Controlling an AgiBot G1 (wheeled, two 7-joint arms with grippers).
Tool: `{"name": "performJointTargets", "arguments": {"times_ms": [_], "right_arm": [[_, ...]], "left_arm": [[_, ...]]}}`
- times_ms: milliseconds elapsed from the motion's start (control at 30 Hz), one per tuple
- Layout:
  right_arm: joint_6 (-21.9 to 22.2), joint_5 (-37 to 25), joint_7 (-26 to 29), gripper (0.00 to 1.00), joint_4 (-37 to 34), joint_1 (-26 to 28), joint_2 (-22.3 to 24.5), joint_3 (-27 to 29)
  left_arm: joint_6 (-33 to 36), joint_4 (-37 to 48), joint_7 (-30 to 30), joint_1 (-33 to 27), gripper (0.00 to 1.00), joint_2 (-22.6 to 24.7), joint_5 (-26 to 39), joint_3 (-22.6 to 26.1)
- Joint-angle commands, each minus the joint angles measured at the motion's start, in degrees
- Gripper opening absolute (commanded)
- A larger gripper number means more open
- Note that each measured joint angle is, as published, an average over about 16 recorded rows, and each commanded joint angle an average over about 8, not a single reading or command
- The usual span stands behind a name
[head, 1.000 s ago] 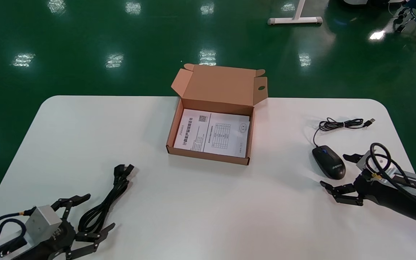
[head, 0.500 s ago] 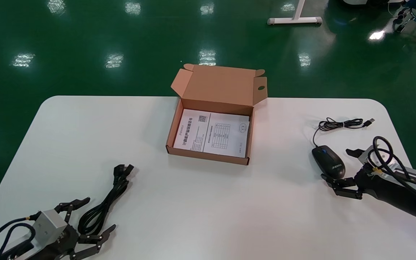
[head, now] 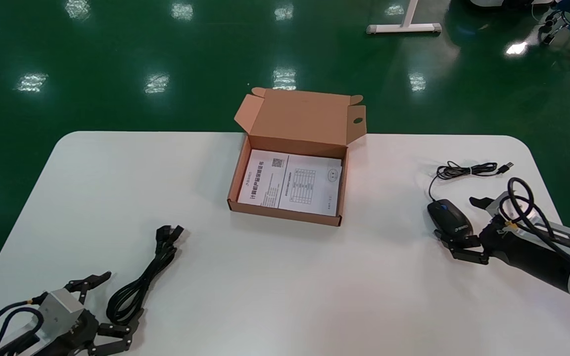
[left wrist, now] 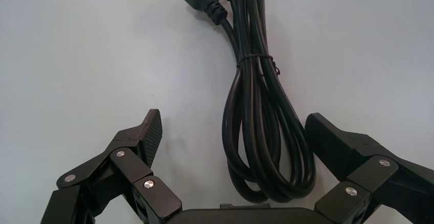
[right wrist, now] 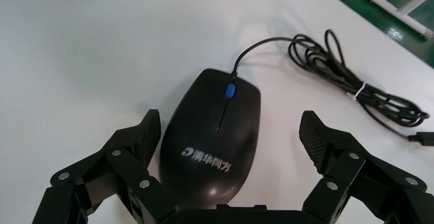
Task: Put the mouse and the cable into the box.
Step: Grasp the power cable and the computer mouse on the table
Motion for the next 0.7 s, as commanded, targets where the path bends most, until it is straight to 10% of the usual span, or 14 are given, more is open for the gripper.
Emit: {"name": "performJointTargets", "arguments": {"times_ms": [33,700], "right_arm": [[0.24,0.01,-0.04,1.00,-0.04,0.15,-0.11,0.07],[1.30,0.53,1.13,1.00,0.83,-1.17,-0.36,0.34]], "left_arm": [[-0.23,-0.24,-0.03,0.35,1.00,0.01,-0.21,-0.29],[-2.19,-2.54,-1.62,0.10,1.00,-0.06,-0.42,-0.36]]}}
